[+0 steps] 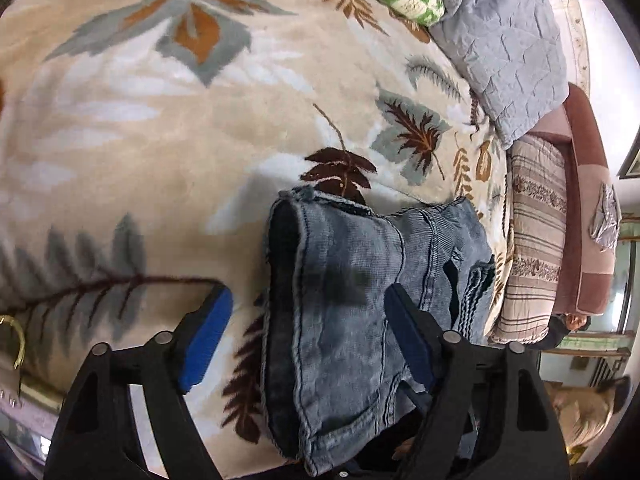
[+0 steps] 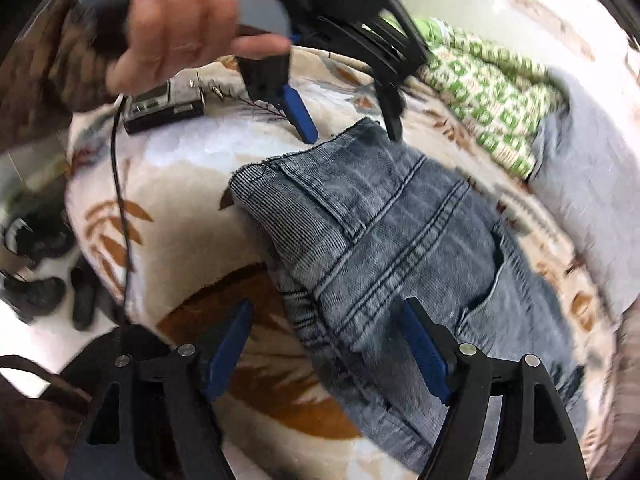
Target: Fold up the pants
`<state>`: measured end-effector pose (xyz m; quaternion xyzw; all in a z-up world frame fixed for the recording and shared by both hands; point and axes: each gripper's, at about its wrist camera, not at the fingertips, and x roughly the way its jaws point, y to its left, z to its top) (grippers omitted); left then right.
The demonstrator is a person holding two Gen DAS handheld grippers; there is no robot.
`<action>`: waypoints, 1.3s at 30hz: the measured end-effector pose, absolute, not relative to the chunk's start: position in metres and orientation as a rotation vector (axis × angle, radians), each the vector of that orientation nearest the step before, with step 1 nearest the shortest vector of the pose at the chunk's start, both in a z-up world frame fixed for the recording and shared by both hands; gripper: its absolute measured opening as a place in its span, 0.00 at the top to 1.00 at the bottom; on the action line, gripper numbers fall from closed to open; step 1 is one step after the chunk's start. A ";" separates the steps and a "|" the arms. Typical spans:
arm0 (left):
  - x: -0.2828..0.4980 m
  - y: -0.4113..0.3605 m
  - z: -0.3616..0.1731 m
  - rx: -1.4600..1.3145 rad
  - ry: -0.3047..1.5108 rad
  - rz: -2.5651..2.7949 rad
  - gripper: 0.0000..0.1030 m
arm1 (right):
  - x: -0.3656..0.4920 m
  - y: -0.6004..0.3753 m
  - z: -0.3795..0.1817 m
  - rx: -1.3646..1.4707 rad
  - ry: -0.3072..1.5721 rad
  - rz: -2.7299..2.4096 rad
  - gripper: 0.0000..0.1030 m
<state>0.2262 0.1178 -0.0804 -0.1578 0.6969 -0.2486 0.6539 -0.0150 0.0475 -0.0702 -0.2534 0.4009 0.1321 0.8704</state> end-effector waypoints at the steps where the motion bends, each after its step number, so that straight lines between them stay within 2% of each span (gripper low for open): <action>1: 0.227 0.113 -0.081 -0.345 1.577 -0.576 0.17 | -0.012 0.048 -0.072 -0.540 0.828 0.264 0.25; 5: 0.227 0.095 -0.079 -0.298 1.563 -0.666 0.16 | -0.004 0.050 -0.070 -0.557 0.778 0.242 0.29; 6: 0.226 0.092 -0.078 -0.299 1.562 -0.697 0.17 | -0.002 0.049 -0.069 -0.558 0.770 0.248 0.39; 7: 0.224 0.088 -0.076 -0.292 1.551 -0.723 0.33 | -0.001 0.049 -0.067 -0.555 0.770 0.259 0.48; 8: 0.222 0.085 -0.073 -0.276 1.542 -0.736 0.57 | -0.001 0.049 -0.064 -0.550 0.768 0.270 0.65; 9: 0.219 0.082 -0.070 -0.249 1.535 -0.736 0.66 | -0.001 0.048 -0.060 -0.548 0.758 0.276 0.71; 11: 0.216 0.081 -0.063 -0.230 1.506 -0.725 0.75 | -0.003 0.042 -0.050 -0.528 0.739 0.278 0.74; 13: 0.214 0.084 -0.049 -0.247 1.471 -0.732 0.79 | -0.007 0.034 -0.037 -0.491 0.718 0.271 0.75; 21: 0.194 0.045 0.024 -0.203 1.349 -0.784 0.80 | -0.032 -0.005 0.009 -0.380 0.639 0.218 0.76; 28: 0.162 -0.045 0.069 -0.083 1.268 -0.876 0.80 | -0.061 -0.077 0.036 -0.196 0.616 0.132 0.76; 33: 0.134 -0.119 0.065 -0.017 1.290 -0.941 0.80 | -0.079 -0.143 0.034 -0.030 0.641 0.073 0.76; 39: 0.095 -0.224 0.034 0.129 1.366 -0.993 0.80 | -0.105 -0.220 0.015 0.201 0.668 0.024 0.76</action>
